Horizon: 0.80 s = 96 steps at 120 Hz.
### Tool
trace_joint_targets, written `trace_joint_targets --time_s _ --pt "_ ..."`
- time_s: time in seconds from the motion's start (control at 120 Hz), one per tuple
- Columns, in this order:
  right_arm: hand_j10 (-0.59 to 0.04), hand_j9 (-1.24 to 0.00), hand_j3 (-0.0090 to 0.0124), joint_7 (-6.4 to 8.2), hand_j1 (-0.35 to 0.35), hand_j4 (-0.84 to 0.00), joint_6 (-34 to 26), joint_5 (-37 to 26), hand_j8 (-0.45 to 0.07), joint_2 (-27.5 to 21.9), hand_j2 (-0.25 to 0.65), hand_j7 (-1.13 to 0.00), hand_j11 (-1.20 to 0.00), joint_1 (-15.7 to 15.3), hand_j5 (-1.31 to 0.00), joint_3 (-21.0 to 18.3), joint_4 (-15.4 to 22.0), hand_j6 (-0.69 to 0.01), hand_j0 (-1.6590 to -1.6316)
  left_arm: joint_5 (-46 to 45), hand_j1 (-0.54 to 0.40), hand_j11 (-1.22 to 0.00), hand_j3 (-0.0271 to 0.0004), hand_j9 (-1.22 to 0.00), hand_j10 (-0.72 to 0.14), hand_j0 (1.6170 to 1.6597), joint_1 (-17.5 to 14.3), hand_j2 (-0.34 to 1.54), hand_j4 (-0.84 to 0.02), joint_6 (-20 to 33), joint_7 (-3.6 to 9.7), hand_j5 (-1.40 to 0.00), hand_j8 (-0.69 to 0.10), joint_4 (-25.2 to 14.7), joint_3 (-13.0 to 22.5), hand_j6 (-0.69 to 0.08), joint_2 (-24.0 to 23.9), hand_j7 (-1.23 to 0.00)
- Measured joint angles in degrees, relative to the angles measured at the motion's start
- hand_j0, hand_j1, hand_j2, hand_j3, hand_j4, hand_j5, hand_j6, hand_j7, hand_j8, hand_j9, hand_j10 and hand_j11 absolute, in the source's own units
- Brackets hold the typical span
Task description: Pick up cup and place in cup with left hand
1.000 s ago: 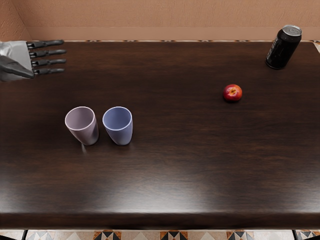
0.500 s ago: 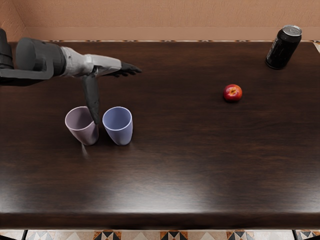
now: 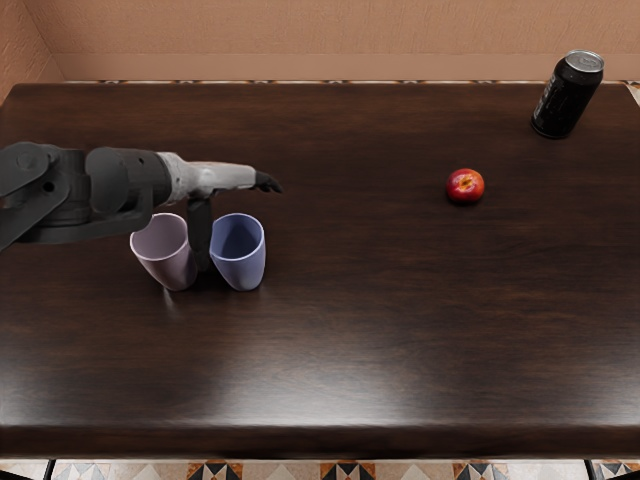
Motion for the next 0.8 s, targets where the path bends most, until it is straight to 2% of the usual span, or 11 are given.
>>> trace_joint_targets --time_s 0.158,0.383,0.475,0.625,0.8 --pt "0.000 0.00 0.0000 0.00 -0.349 0.000 0.0 0.0 0.000 0.0 0.000 0.00 0.00 0.0 0.00 0.0 0.0 0.000 -1.6581 3.0 0.192 -0.17 0.0000 -0.17 -0.133 1.6581 1.3 0.03 -0.134 4.8 0.00 -0.17 -0.134 -0.1 1.9 -0.135 -0.6 -0.17" --pt "0.000 0.00 0.0000 0.00 -0.349 0.000 0.0 0.0 0.000 0.0 0.000 0.00 0.00 0.0 0.00 0.0 0.0 0.000 -1.6581 3.7 0.175 -0.19 0.0000 -0.19 -0.148 1.6581 2.5 0.03 -0.148 6.4 0.00 -0.19 -0.149 -0.1 3.6 -0.149 -2.0 -0.19" --pt "0.000 0.00 0.0000 0.00 -0.349 0.000 0.0 0.0 0.000 0.0 0.000 0.00 0.00 0.0 0.00 0.0 0.0 0.000 -1.6581 3.8 0.129 -0.24 0.0000 -0.24 -0.184 1.6581 2.5 0.04 -0.185 6.5 0.00 -0.24 -0.185 -0.1 3.7 -0.186 -2.0 -0.24" --pt "0.000 0.00 0.0000 0.00 -0.349 0.000 0.0 0.0 0.000 0.0 0.000 0.00 0.00 0.0 0.00 0.0 0.0 0.000 -1.6581 3.9 -0.037 -0.33 0.0000 -0.33 -0.254 1.6582 2.5 0.11 -0.254 6.6 0.01 -0.33 -0.255 0.0 3.8 -0.255 -1.9 -0.33" --pt "0.000 0.00 0.0000 0.00 -0.349 0.000 0.0 0.0 0.000 0.0 0.000 0.00 0.00 0.0 0.00 0.0 0.0 0.000 -1.6581 3.9 -0.104 -0.41 0.0000 -0.41 -0.316 1.6581 2.5 0.12 -0.315 6.5 0.01 -0.41 -0.316 0.0 3.9 -0.316 -2.0 -0.41"
